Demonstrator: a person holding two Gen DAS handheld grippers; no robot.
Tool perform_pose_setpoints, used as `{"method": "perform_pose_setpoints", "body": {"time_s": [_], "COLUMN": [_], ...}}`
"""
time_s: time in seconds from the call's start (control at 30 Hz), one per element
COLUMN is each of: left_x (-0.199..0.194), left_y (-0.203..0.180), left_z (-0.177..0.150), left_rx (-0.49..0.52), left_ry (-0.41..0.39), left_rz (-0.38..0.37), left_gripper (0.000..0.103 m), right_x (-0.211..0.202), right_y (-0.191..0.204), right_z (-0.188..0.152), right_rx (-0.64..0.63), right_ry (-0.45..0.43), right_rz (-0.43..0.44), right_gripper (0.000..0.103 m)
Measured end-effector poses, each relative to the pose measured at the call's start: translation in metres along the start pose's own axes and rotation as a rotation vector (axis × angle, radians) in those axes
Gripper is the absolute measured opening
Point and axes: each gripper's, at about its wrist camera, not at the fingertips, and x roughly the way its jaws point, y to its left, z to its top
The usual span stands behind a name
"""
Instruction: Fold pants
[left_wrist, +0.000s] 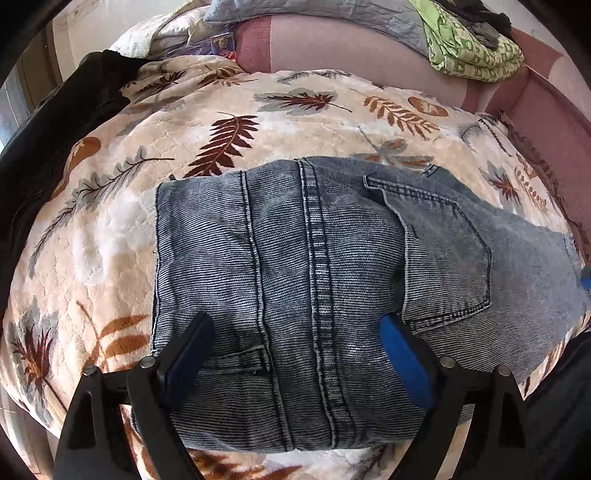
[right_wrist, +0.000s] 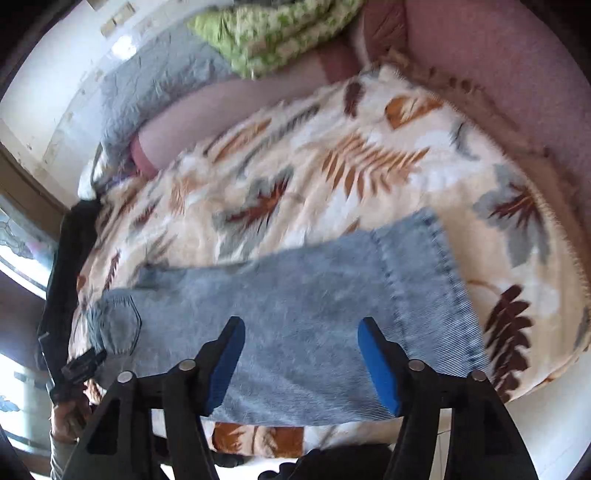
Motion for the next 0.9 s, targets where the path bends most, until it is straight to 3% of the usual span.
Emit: {"method": "perform_pose_setpoints", "body": {"time_s": [0.03, 0.07, 0.13, 0.2, 0.27, 0.33, 0.37, 0.47, 0.57, 0.67, 0.7, 0.77, 0.83, 0.9], "left_x": [-0.010, -0.022, -0.039, -0.039, -0.017, 0.018, 0.030, 0.026, 0.026, 0.023, 0.023, 0.022, 0.021, 0.020], "left_y": [0.000, 0.000, -0.003, -0.008, -0.017, -0.019, -0.014, -0.013, -0.009, -0.009, -0.009, -0.011, -0.011, -0.011], "left_z": [0.001, 0.004, 0.015, 0.028, 0.037, 0.032, 0.023, 0.004, 0.003, 0.003, 0.002, 0.002, 0.001, 0.001], "left_rx": [-0.006, -0.006, -0.012, -0.010, 0.017, 0.030, 0.012, 0.045, 0.030, 0.041, 0.040, 0.047, 0.044, 0.040], "left_ry": [-0.033, -0.086, -0.170, -0.199, -0.157, -0.055, -0.018, -0.081, -0.079, -0.077, -0.076, -0.073, -0.070, -0.066], "left_rz": [-0.018, -0.035, -0.046, -0.073, -0.031, 0.045, 0.048, 0.052, 0.026, 0.024, 0.024, 0.030, 0.033, 0.033], "left_gripper": [0.092, 0.092, 0.092, 0.092, 0.092, 0.092, 0.092, 0.092, 0.092, 0.092, 0.092, 0.092, 0.092, 0.092], "right_x": [0.024, 0.030, 0.014, -0.004, -0.001, 0.017, 0.030, 0.076, 0.121, 0.156, 0.161, 0.162, 0.157, 0.151], "right_y": [-0.007, -0.010, 0.013, 0.054, 0.108, 0.169, 0.197, 0.264, 0.293, 0.295, 0.296, 0.302, 0.312, 0.321], "right_z": [-0.003, -0.002, 0.008, 0.024, 0.045, 0.061, 0.066, 0.076, 0.082, 0.078, 0.075, 0.066, 0.057, 0.057], "right_rx": [0.034, 0.056, -0.030, -0.117, -0.238, -0.386, -0.457, -0.637, -0.721, -0.766, -0.777, -0.817, -0.900, -0.950], "right_ry": [0.118, 0.130, 0.050, -0.038, -0.041, -0.039, -0.034, -0.009, 0.056, 0.140, 0.151, 0.144, 0.093, -0.009], "right_rz": [-0.011, -0.046, -0.105, -0.060, 0.018, 0.062, 0.064, 0.048, -0.014, -0.048, -0.034, -0.029, -0.114, -0.219], "right_gripper": [0.068, 0.058, 0.057, 0.057, 0.057, 0.057, 0.057, 0.057, 0.057, 0.057, 0.053, 0.018, 0.003, 0.003]}}
